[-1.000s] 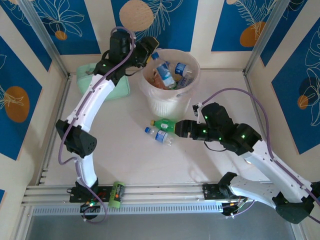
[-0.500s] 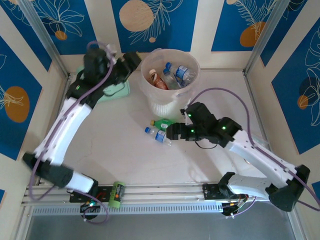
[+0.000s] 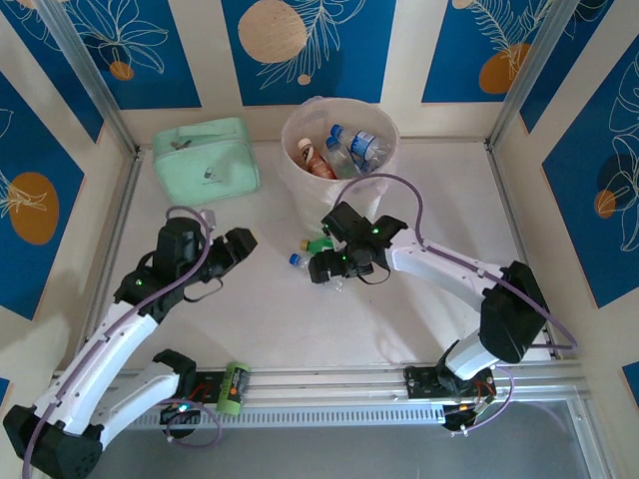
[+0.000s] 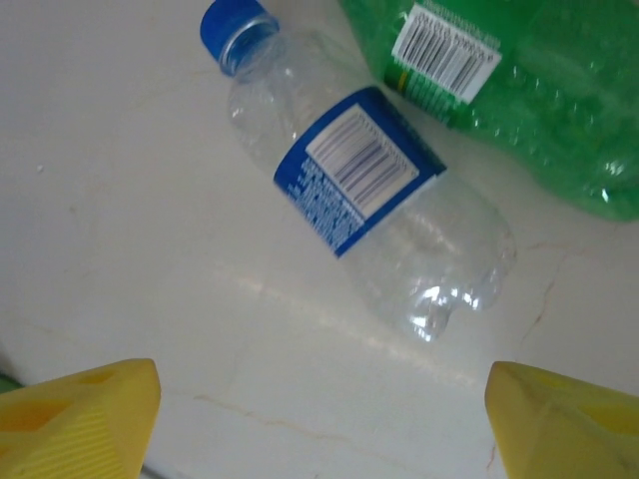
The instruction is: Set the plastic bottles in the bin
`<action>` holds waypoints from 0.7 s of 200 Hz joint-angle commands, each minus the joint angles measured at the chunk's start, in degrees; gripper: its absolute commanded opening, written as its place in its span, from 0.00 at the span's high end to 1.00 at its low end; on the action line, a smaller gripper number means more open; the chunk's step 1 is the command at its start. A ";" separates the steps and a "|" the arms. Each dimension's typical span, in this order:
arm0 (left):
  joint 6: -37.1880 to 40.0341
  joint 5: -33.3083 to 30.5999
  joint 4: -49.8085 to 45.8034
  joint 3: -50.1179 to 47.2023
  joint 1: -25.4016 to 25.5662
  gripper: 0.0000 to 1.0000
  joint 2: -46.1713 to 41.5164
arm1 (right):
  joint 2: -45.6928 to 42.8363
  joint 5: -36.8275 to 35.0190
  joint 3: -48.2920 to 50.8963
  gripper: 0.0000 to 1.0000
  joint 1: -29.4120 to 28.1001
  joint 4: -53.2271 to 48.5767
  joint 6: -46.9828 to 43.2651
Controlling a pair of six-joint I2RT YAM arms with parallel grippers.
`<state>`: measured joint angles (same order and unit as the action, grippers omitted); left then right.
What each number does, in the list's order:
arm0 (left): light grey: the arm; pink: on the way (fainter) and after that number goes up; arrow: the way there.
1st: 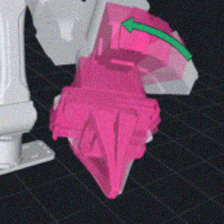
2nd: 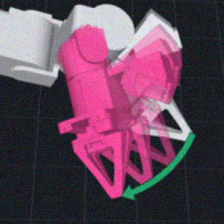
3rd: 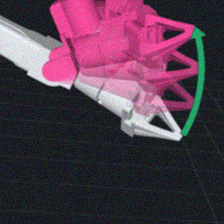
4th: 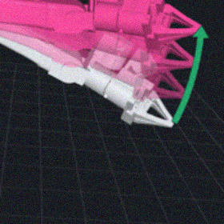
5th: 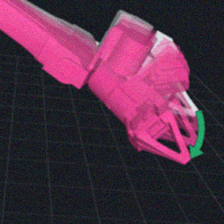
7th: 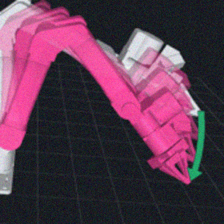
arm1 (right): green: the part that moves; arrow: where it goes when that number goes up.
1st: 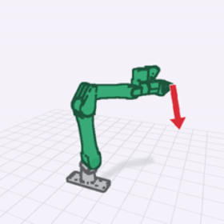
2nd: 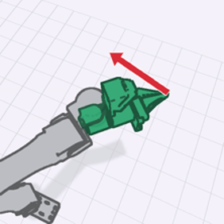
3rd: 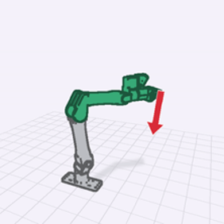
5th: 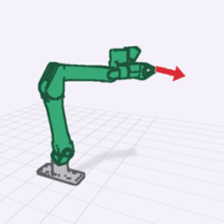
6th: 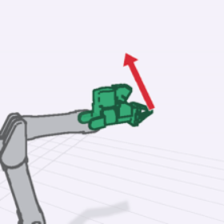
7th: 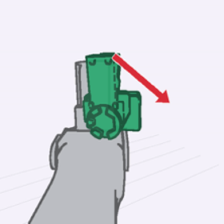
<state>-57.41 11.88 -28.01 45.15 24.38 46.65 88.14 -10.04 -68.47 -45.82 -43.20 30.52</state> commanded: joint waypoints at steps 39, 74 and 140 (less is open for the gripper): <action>-5.11 1.48 3.88 -4.84 -0.56 0.34 -1.58 | 7.84 -6.93 -4.22 0.14 -1.54 0.24 -5.25; -5.04 1.52 4.36 -5.25 -0.54 0.33 -1.30 | 12.23 -8.53 -5.88 0.14 -2.44 -0.35 -5.78; -5.18 1.83 5.99 -6.03 -0.49 0.33 0.19 | 16.75 -7.32 -8.29 0.16 -4.84 -3.09 -7.63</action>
<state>-62.15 12.45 -24.03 39.77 24.38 46.37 103.35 -18.22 -74.61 -49.95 -43.42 23.92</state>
